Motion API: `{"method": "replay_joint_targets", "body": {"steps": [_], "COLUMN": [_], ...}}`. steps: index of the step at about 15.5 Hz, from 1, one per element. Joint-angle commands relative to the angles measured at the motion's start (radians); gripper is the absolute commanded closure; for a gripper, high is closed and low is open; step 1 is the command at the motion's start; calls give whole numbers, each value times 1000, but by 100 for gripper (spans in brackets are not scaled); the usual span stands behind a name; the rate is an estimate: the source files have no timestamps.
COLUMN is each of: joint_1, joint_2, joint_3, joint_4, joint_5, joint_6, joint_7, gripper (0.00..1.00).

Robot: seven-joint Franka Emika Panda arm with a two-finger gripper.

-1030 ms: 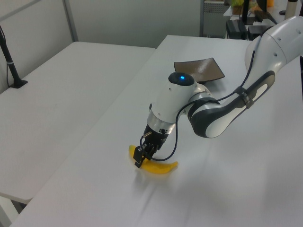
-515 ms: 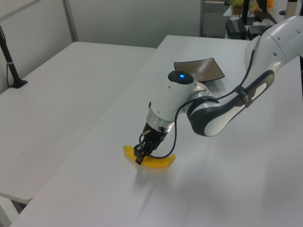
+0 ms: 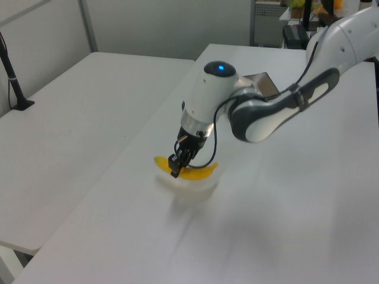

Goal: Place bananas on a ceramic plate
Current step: 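Lift the banana and carry it toward the brown square plate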

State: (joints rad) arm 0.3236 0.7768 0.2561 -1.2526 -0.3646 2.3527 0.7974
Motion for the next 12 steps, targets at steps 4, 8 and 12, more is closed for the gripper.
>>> {"method": "replay_joint_targets", "body": {"steps": [4,8,12], "joint_1": [-109,-170,-182], "joint_2": [-166,-227,-252], "joint_3": [-20,-64,-179], "joint_4": [5,2,2], "joint_5": [187,188,213], "joint_6": [-438,-610,-618], "joint_7": [-437,-668,-799], "gripper": [88,88,88]}}
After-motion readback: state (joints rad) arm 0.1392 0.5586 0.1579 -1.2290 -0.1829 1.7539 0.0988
